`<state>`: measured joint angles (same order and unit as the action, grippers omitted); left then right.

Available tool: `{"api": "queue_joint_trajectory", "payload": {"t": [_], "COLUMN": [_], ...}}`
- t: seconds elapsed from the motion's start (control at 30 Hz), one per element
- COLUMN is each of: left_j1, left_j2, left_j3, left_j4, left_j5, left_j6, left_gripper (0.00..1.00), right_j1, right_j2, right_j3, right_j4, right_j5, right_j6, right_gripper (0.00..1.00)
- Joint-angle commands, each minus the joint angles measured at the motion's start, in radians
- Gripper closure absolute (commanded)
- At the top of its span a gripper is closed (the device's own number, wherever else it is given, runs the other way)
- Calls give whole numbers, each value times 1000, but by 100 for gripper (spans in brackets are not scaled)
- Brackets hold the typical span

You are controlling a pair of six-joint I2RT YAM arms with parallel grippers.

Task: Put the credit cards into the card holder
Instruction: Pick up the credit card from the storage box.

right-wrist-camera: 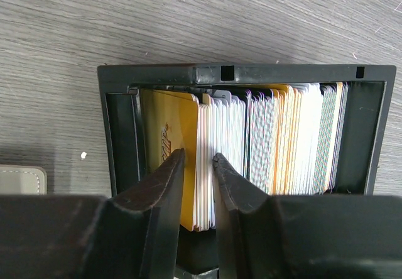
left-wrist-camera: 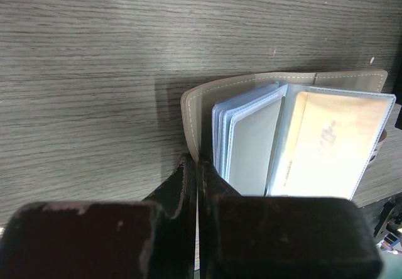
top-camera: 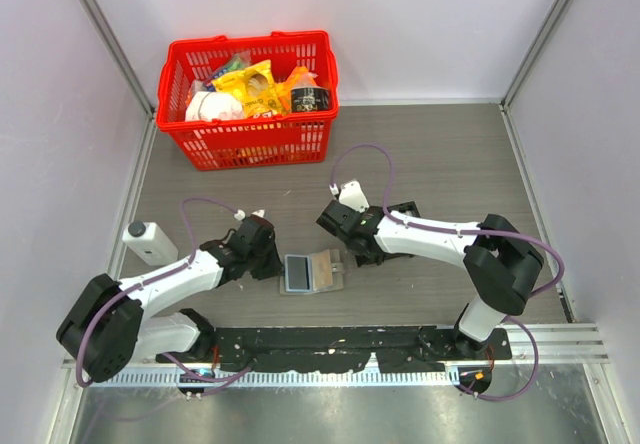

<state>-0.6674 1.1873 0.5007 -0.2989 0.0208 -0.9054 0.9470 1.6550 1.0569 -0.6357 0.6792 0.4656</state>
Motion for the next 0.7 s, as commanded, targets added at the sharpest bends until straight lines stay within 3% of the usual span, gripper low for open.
{"api": "queue_joint_trajectory", "payload": {"t": [0.0, 0.23, 0.43, 0.67], "left_j1": [-1, -1, -1, -1], "left_j2": [9, 24, 37, 43], "left_j3": [-10, -11, -13, -13], "left_j4": [37, 47, 52, 57], "left_j5": [14, 24, 27, 33], "left_j6": [14, 14, 16, 14], "left_gripper": [100, 100, 100, 100], "right_j1": [-7, -8, -7, -4], "right_j2": [-44, -47, -60, -60], "right_j3": [15, 9, -1, 8], "right_j4": [-30, -22, -10, -12], "right_j5": [22, 5, -4, -12], "right_j6": [-13, -10, -16, -12], "right_gripper": [73, 80, 93, 94]}}
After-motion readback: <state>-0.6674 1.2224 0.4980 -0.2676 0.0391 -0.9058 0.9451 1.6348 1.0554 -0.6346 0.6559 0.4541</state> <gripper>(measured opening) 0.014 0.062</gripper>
